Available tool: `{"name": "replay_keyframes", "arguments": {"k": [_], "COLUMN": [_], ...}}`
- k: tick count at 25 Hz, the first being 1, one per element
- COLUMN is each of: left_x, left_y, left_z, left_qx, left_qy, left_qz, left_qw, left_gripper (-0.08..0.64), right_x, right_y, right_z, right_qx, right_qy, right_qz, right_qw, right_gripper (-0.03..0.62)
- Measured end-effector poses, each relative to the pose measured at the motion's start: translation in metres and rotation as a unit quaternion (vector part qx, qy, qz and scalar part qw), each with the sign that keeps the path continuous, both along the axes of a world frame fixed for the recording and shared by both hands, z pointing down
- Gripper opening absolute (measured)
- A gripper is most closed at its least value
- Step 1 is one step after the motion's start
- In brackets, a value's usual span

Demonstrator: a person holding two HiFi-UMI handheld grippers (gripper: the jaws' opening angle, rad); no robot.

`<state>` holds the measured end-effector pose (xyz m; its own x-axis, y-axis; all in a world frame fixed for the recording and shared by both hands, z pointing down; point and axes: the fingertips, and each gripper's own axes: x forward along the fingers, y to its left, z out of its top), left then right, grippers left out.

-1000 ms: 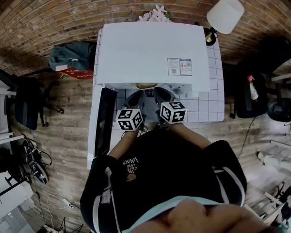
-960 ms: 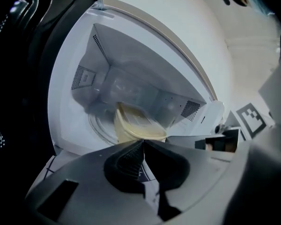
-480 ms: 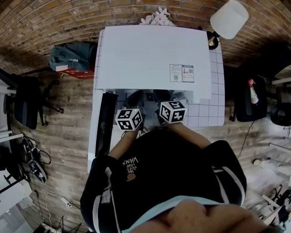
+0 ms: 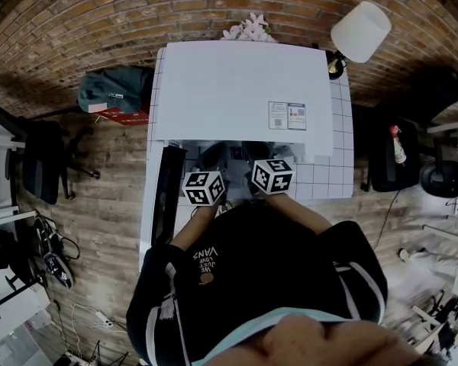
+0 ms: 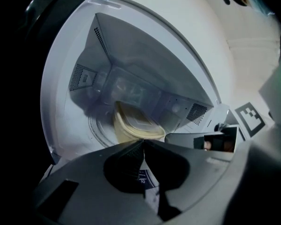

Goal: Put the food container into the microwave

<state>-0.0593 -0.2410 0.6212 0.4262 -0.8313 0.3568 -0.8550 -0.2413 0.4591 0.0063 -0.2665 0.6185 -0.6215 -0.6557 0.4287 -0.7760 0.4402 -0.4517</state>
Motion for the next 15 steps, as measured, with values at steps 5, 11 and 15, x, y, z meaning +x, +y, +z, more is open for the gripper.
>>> {"name": "replay_keyframes", "arguments": {"k": [5, 11, 15], "left_x": [0.001, 0.0, -0.001], "left_y": [0.006, 0.019, 0.03], "left_z": [-0.004, -0.01, -0.015], "left_qx": [0.007, 0.013, 0.018], "left_qy": [0.0, -0.002, -0.005], "left_qz": [0.006, 0.015, 0.024], "left_qw": [1.0, 0.9998, 0.9995], "left_gripper": [0.014, 0.014, 0.014], "right_x": [0.002, 0.001, 0.0], "right_y": [0.006, 0.021, 0.032], "right_z": [-0.006, -0.01, -0.014], "right_qx": [0.01, 0.017, 0.022], "right_qy": [-0.009, -0.003, -0.002], "right_qz": [0.011, 0.014, 0.02], "right_qw": [1.0, 1.0, 1.0], "right_gripper": [0.011, 0.011, 0.011]}}
